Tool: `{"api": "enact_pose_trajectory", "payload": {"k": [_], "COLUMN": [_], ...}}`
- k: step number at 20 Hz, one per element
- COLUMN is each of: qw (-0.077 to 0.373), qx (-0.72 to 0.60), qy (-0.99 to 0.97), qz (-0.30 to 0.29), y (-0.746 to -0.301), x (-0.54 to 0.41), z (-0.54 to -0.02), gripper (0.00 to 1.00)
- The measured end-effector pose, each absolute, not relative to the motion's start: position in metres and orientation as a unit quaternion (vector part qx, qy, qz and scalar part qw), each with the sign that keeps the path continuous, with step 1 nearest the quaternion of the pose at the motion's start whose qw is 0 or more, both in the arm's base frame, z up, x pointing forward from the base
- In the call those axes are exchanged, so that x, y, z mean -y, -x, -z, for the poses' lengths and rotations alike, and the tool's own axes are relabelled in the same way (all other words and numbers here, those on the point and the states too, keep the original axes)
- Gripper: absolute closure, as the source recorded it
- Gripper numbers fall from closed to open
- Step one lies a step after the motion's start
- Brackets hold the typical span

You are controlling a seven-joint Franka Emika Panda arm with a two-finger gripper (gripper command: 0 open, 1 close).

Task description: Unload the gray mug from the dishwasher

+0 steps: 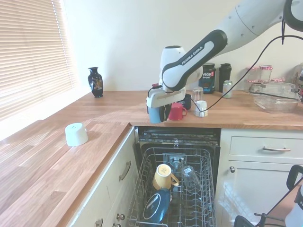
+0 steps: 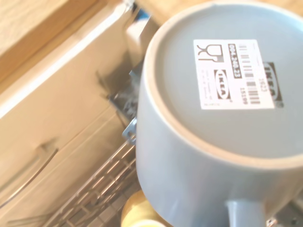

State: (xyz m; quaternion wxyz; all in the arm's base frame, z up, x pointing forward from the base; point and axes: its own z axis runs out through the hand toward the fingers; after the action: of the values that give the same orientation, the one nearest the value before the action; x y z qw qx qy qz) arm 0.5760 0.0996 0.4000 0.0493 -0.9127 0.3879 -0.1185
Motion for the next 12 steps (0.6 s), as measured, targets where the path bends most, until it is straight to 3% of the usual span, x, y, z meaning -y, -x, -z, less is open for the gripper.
{"api": "enact_pose_trajectory", "payload": {"k": [12], "qw": [0.043], "qx": [-0.407], "qy": [0.906], "qz": [0.105], "y": [-0.595], "x": [-0.080], "z": [-0.368], "gripper": [1.00]}}
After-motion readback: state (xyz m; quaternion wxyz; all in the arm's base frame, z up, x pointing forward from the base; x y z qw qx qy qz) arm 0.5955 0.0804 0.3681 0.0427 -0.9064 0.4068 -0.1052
